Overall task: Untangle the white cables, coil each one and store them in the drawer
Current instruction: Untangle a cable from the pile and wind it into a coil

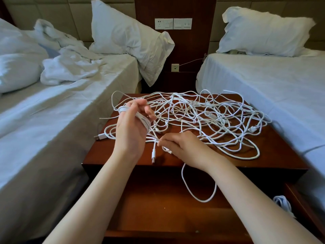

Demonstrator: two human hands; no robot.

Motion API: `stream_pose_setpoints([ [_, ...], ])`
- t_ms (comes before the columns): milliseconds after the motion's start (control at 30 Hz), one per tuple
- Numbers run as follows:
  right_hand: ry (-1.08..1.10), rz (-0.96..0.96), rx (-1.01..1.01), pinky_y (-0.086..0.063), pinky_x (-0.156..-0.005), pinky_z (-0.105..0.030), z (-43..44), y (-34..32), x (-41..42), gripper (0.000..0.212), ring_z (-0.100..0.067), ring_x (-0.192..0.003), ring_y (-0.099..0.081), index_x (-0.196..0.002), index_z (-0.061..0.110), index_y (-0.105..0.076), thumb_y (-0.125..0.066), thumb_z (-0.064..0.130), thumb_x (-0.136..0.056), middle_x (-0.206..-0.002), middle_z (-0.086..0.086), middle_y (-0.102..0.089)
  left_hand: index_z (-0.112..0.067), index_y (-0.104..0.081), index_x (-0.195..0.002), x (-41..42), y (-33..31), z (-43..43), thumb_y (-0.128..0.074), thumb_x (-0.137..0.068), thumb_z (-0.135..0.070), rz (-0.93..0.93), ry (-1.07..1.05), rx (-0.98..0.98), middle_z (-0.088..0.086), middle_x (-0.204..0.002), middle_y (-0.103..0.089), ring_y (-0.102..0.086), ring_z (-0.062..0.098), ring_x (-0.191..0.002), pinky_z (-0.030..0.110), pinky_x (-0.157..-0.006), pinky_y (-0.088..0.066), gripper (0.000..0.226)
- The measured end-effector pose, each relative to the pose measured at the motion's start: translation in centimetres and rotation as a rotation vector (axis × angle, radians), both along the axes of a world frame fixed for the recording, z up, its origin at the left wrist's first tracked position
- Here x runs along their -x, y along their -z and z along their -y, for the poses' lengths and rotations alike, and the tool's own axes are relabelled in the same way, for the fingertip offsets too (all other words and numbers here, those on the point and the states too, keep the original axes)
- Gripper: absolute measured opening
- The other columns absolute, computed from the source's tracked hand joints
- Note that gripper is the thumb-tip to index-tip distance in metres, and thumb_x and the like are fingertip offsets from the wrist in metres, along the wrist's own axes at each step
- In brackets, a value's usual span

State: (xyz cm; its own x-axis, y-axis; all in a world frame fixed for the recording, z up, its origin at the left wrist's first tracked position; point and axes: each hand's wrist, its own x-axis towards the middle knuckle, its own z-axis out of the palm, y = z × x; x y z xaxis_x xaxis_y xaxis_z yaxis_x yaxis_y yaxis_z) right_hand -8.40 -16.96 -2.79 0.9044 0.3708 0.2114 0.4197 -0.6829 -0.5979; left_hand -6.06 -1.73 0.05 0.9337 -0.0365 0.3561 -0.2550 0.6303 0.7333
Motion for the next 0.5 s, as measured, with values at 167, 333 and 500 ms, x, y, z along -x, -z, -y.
stream_pose_setpoints([
  [167,0.015,0.003,0.013,-0.05,-0.073,-0.03,0.5,-0.5,0.2,0.027,-0.009,-0.072,-0.062,-0.107,0.019,-0.072,-0.051,0.035,-0.1,-0.08,0.004,-0.069,-0.016,-0.053,-0.083,-0.5,0.6,-0.3,-0.035,-0.099,-0.015,0.076,-0.536,-0.373,-0.002,-0.068,-0.057,-0.056,0.011,-0.064,0.021,-0.068,-0.047,0.023],
  [333,0.114,0.12,0.067,-0.046,-0.064,-0.03,1.1,-0.6,-0.2,0.025,-0.005,-0.063,-0.056,-0.09,0.019,-0.072,-0.051,0.029,-0.099,-0.067,0.008,-0.063,-0.01,-0.058,-0.073,-1.6,1.0,-1.9,-0.036,-0.099,-0.014,0.1,-0.818,-0.696,-0.002,-0.066,-0.056,-0.055,0.0,-0.064,0.012,-0.067,-0.04,0.034],
  [500,0.28,0.474,0.068,-0.039,-0.045,-0.031,1.9,-0.3,-0.8,0.028,-0.009,-0.044,-0.042,-0.077,0.013,-0.067,-0.053,0.025,-0.098,-0.05,0.01,-0.047,0.0,-0.056,-0.075,-2.2,1.3,-2.6,-0.036,-0.099,-0.024,0.158,-0.897,-0.966,-0.002,-0.06,-0.049,-0.047,0.006,-0.055,0.013,-0.058,-0.037,0.038],
])
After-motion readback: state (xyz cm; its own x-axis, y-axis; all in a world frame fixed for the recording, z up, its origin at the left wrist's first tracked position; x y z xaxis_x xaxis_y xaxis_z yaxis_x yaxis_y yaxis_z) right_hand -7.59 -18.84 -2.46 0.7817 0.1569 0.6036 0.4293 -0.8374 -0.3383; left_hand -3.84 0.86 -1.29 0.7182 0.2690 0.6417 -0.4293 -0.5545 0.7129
